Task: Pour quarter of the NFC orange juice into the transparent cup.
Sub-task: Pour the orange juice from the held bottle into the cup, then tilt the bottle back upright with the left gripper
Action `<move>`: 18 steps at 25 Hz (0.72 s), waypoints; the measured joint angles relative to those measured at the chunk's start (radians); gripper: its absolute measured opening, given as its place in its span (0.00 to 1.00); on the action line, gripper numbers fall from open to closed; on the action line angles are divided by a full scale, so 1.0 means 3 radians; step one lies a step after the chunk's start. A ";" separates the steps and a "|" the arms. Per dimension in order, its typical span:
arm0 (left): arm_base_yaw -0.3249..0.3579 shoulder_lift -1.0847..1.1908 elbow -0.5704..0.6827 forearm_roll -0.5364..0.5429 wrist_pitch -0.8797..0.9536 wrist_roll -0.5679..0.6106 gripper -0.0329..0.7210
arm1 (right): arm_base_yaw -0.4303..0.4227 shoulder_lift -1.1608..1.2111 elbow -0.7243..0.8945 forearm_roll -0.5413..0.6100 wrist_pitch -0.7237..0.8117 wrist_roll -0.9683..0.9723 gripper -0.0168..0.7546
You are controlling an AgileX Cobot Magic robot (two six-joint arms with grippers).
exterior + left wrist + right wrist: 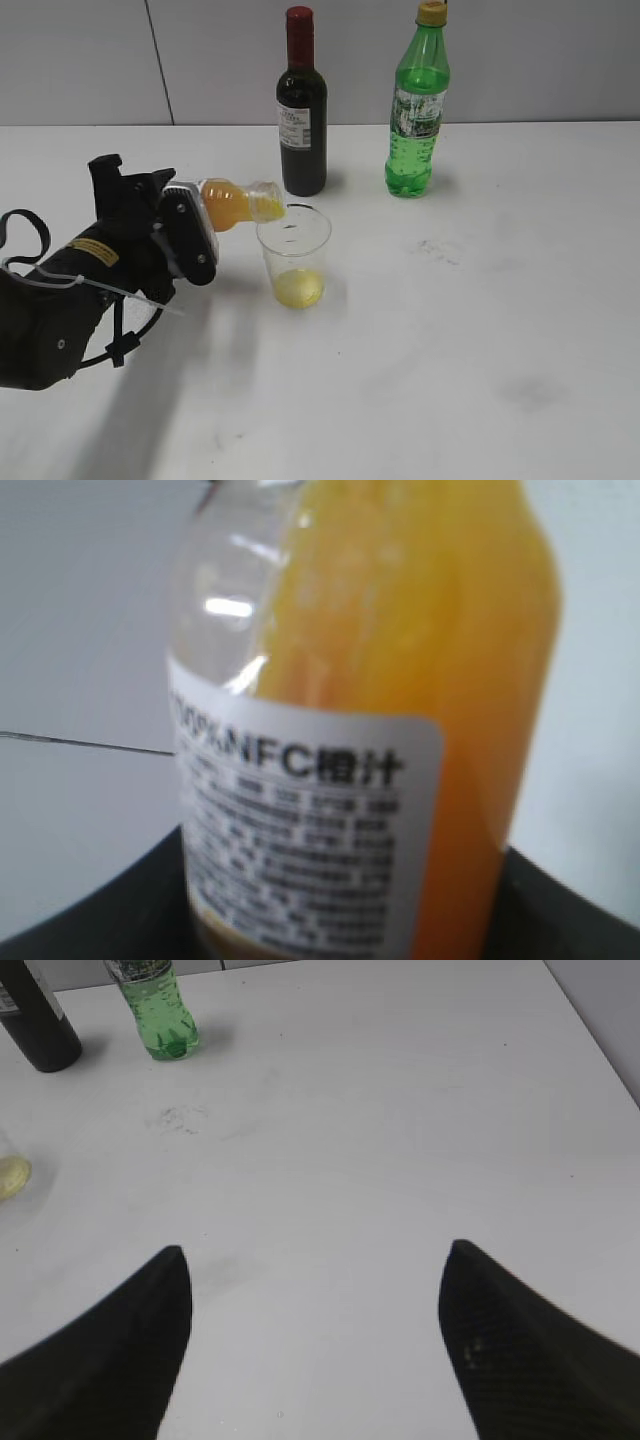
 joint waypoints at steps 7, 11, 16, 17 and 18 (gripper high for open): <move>0.0000 0.0000 -0.0001 -0.0030 0.0000 0.0126 0.67 | 0.0000 0.0000 0.0000 0.0000 0.0000 0.0000 0.79; 0.0000 0.0000 -0.0077 -0.0048 0.0004 0.0133 0.67 | 0.0000 0.0000 0.0000 0.0000 0.0000 0.0000 0.79; 0.0000 0.0000 -0.0119 -0.0045 -0.0002 0.0258 0.67 | 0.0000 0.0000 0.0000 0.0000 0.0000 0.0000 0.79; 0.0000 0.0000 -0.0119 -0.0045 -0.0002 0.0273 0.67 | 0.0000 0.0000 0.0000 0.0000 0.0000 0.0000 0.79; 0.0000 0.0000 -0.0119 -0.0045 -0.0002 0.0294 0.67 | 0.0000 0.0000 0.0000 0.0000 0.0000 0.0000 0.79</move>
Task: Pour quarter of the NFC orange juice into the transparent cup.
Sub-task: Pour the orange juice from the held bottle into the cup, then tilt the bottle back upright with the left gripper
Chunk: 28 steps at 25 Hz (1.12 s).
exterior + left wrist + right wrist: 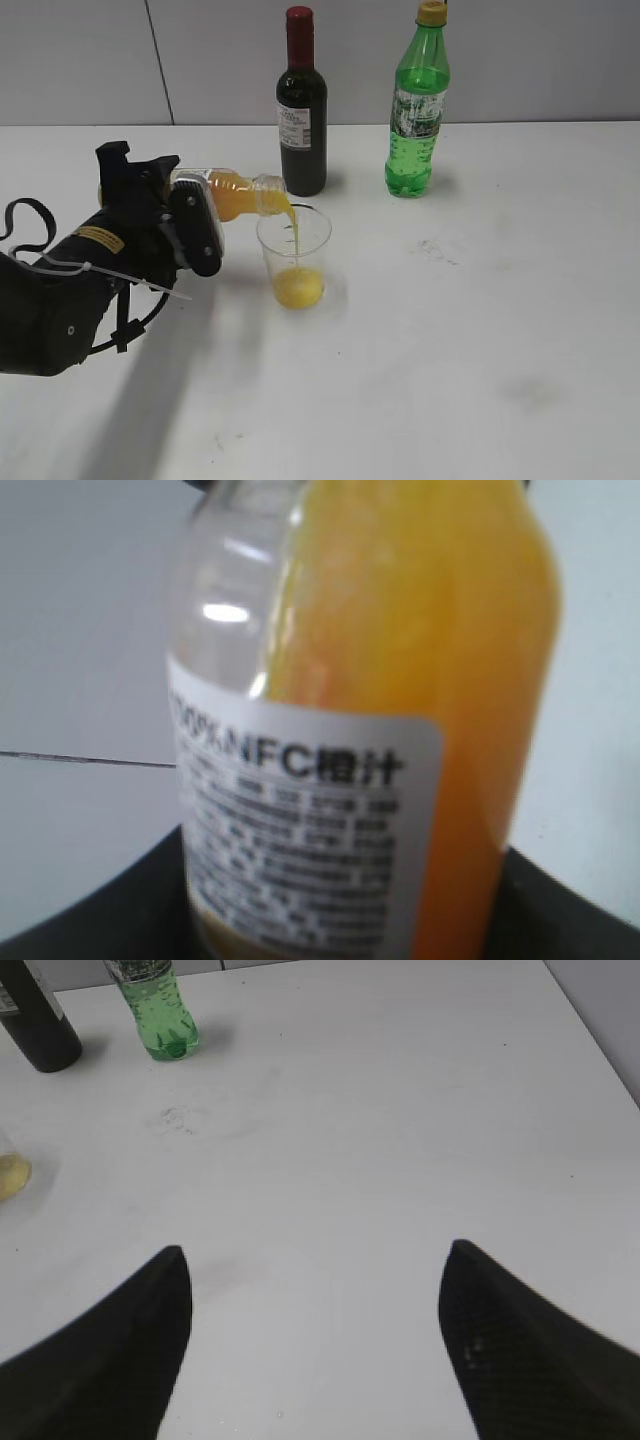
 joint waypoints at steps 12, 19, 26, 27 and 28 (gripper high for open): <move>0.0000 0.0000 0.0000 0.0009 -0.0077 0.0084 0.67 | 0.0000 0.0000 0.0000 0.0000 0.0000 0.0000 0.79; 0.0000 0.0000 0.0000 0.0023 -0.0103 0.0090 0.67 | 0.0000 0.0000 0.0000 0.0000 0.0000 0.0000 0.79; 0.0000 0.0000 0.0000 0.0036 -0.0194 0.0094 0.67 | 0.0000 0.0000 0.0000 0.0000 0.0000 0.0000 0.79; 0.0000 0.0000 0.0000 0.0036 -0.0198 0.0094 0.67 | 0.0000 0.0000 0.0000 0.0000 0.0000 0.0000 0.79; 0.0000 0.0000 0.0000 0.0036 -0.0201 0.0094 0.67 | 0.0000 0.0000 0.0000 0.0000 0.0000 0.0000 0.79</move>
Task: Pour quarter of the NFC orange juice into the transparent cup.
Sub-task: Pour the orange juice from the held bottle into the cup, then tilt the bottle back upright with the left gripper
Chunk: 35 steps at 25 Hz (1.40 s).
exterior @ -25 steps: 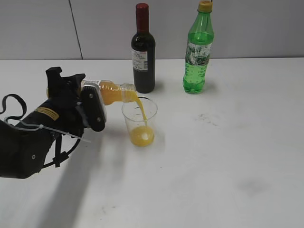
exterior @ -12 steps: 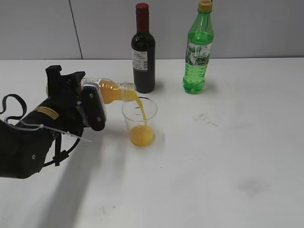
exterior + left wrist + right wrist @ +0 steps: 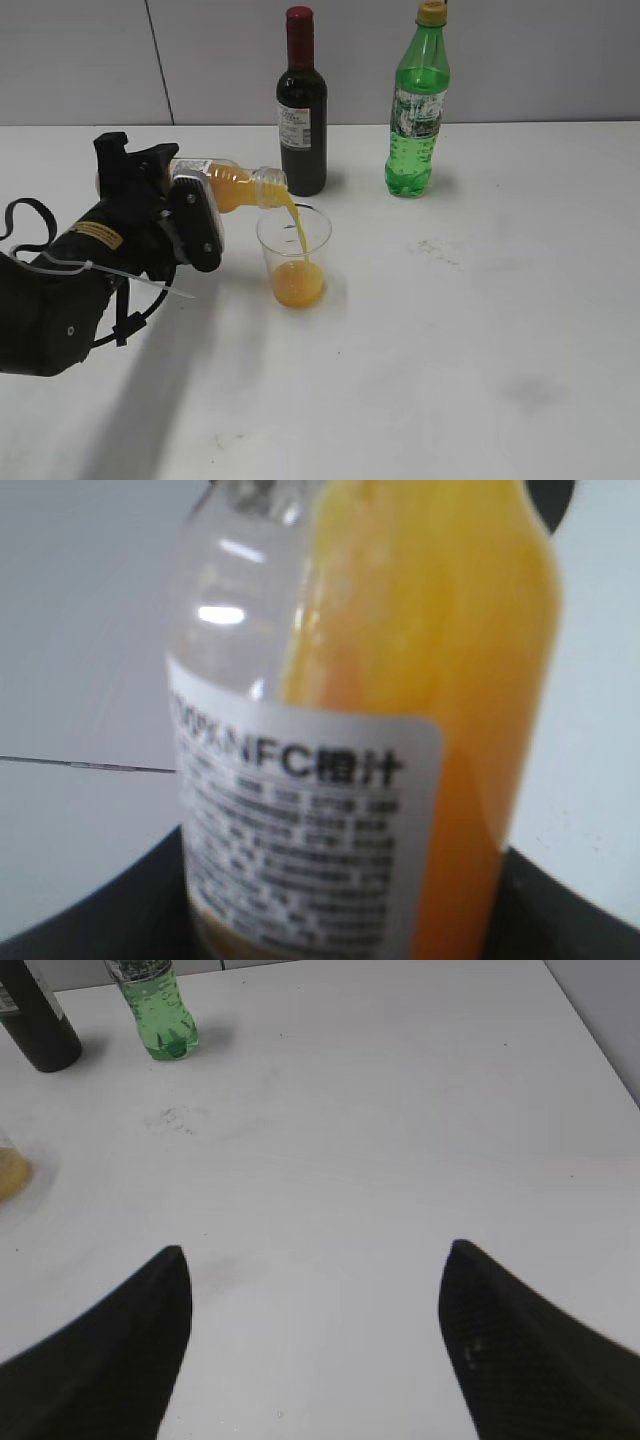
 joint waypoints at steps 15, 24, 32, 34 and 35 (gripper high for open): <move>0.0000 0.0000 0.0000 0.0017 0.0000 -0.0164 0.67 | 0.0000 0.0000 0.0000 0.0000 0.0000 0.0000 0.79; 0.0000 0.0000 0.0000 0.0074 -0.0081 -0.1450 0.67 | 0.0000 0.0000 0.0000 0.0000 0.0000 0.0000 0.79; 0.0000 0.0000 0.0000 0.0810 -0.0178 -0.3123 0.67 | 0.0000 0.0000 0.0000 0.0000 0.0000 0.0000 0.79; 0.0003 0.0000 0.0000 0.0834 -0.0178 -0.3343 0.67 | 0.0000 0.0000 0.0000 0.0000 0.0000 0.0000 0.79; 0.0026 0.0000 0.0000 0.0792 -0.0178 -0.3421 0.67 | 0.0000 0.0000 0.0000 0.0000 0.0000 0.0000 0.79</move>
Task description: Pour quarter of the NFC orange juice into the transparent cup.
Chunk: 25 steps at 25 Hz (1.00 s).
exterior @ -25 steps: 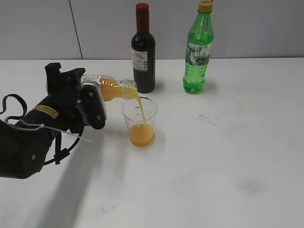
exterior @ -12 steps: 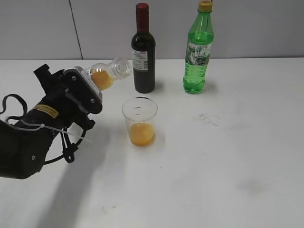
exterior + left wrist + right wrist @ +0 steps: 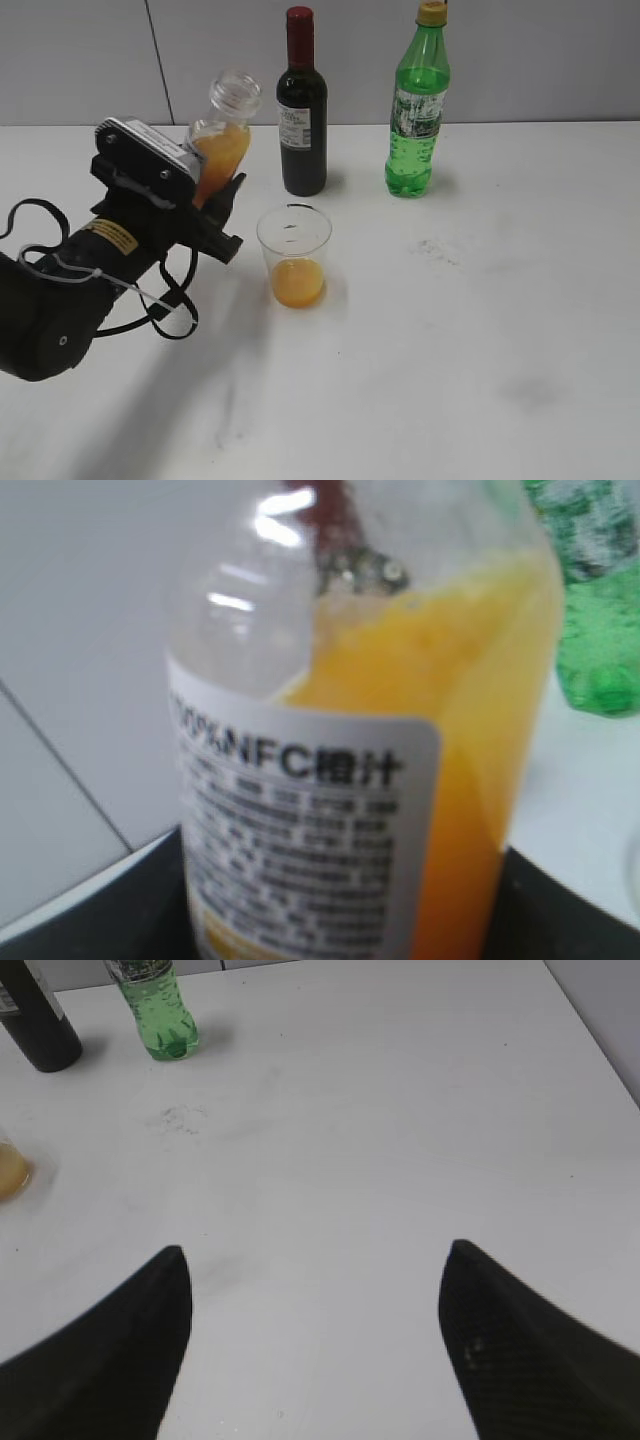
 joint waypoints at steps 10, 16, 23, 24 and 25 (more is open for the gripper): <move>0.0646 0.0013 -0.0038 -0.0242 0.0000 -0.1011 0.67 | 0.0000 0.0000 0.0000 0.0000 0.0000 0.0000 0.79; 0.1100 0.0228 -0.0317 -0.0097 -0.0024 -0.1310 0.67 | 0.0000 0.0000 0.0000 0.0000 0.0000 0.0000 0.79; 0.1404 0.0729 -0.0852 -0.0051 -0.0024 -0.1375 0.67 | 0.0000 0.0000 0.0000 0.0000 0.0000 0.0000 0.79; 0.1433 0.0801 -0.0941 -0.0041 -0.0024 -0.1375 0.67 | 0.0000 0.0000 0.0000 0.0000 0.0000 0.0000 0.79; 0.1455 0.0863 -0.1034 -0.0032 -0.0024 -0.1380 0.67 | 0.0000 0.0000 0.0000 0.0000 0.0000 0.0000 0.79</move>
